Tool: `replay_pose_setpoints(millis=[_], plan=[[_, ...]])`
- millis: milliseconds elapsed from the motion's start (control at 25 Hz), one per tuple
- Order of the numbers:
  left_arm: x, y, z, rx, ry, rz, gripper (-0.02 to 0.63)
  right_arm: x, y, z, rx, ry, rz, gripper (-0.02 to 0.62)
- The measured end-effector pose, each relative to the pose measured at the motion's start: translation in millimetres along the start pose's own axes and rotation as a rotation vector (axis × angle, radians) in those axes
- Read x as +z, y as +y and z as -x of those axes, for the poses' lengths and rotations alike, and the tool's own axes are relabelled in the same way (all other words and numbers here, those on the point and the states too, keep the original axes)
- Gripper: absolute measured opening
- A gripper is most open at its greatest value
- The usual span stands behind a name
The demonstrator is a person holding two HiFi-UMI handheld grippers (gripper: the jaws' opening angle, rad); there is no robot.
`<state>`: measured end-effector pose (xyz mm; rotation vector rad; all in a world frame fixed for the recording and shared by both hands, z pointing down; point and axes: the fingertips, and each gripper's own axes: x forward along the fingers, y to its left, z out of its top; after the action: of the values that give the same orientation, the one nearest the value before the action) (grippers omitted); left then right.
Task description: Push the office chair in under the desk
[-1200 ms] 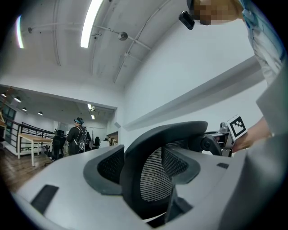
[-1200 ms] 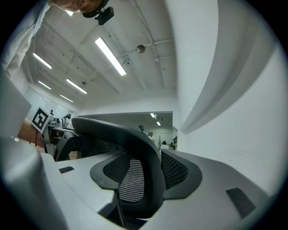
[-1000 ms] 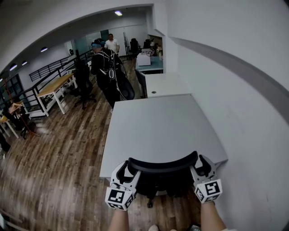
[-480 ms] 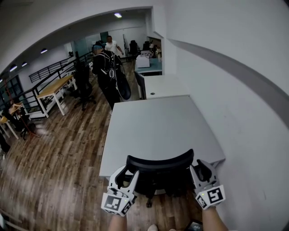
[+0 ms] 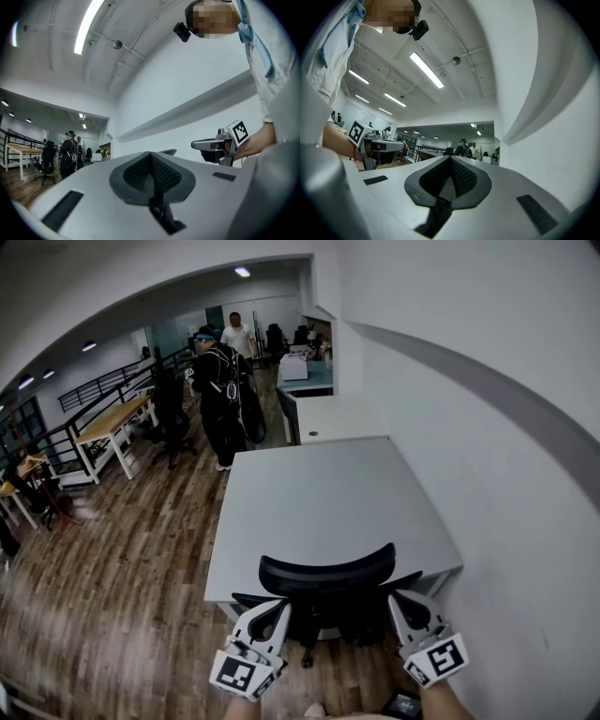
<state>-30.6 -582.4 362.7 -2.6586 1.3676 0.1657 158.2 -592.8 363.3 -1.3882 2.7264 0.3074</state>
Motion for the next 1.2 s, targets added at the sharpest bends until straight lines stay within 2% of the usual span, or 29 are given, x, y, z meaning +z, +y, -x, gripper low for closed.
replay_pose_setpoints(millis=[160,360,680,1200], plan=[[8.8,-12.0,-4.4,-0.022,0.003,0.009,0.002,13.3,9.6,-0.2,0.015,-0.018,-0.016,0.032],[3.8,-19.6,-3.8,-0.043,0.030,-0.013,0.002,6.9,17.3,-4.8,0.028,-0.003,-0.032,0.032],[3.2,-9.9,-0.5,0.002,0.014,-0.001,0.002,-2.8,14.1,-6.2,0.033,0.010,-0.051,0.032],[4.6,-10.2,-6.9,0.003,0.004,-0.007,0.002,-2.0,3.5,-5.9,0.030,-0.003,-0.048,0.032]])
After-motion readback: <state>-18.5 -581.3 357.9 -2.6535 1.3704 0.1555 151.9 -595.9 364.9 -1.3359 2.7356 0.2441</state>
